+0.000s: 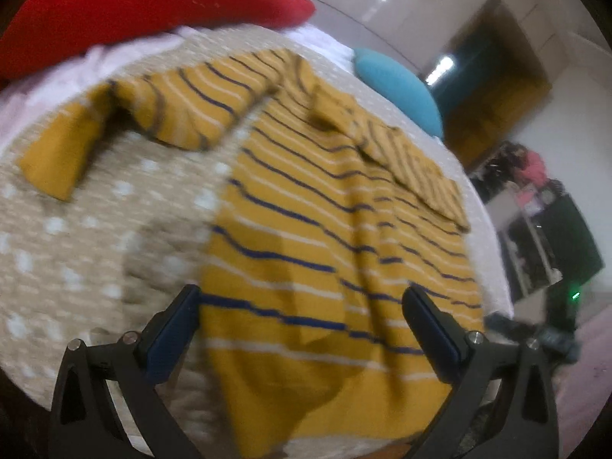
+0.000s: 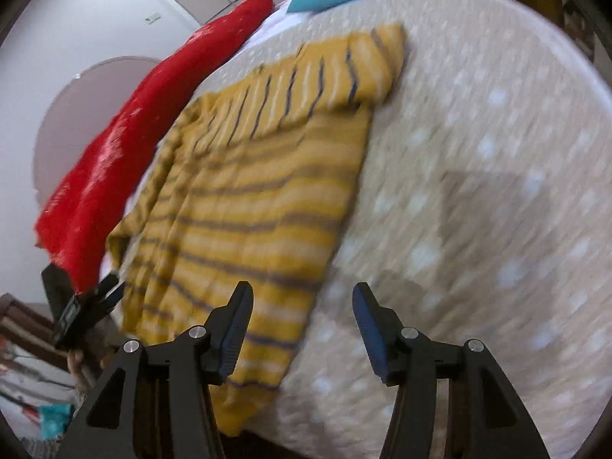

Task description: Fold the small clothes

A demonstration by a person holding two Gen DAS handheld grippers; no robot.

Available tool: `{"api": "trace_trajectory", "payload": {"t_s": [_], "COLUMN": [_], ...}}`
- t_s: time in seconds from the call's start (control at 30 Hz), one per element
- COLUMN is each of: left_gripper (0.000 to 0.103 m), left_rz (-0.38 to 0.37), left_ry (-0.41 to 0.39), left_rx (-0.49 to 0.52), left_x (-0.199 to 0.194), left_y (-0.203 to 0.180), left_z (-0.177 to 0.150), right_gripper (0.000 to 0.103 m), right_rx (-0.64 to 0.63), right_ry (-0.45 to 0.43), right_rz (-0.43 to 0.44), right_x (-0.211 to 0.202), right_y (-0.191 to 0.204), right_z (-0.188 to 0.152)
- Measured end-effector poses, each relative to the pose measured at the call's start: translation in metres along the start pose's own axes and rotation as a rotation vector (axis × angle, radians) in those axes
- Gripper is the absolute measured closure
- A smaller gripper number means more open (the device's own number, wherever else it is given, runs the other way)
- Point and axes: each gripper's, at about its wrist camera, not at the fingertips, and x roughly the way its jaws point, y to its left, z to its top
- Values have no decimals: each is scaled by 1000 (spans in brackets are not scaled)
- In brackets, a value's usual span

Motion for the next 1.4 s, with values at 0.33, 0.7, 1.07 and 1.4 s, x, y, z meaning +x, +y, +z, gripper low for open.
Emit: {"api": "trace_trajectory", "payload": {"t_s": [0.33,0.7,1.07,1.4], "left_gripper": [91,92,26,23], "left_rz": [154,173,253,210], "left_ry": [53,61,-179,-183], "left_rx": [-11,-13,137,127], "left_x": [2,-39,-79,-72], "left_y": [-8,-7,-30,-2], "left_z": [0,-41,-37,-32], "right_gripper": [94,93,74,54], "right_rx": [-44,27,-230,-437], "right_ry": [-65,-119,-142,-38], "right_rz": [42,30,-55,-58], "right_x": [38,-35,-29,141], "right_y": [35,-9,72,217], "right_z": [-22,-65,-9,104]}}
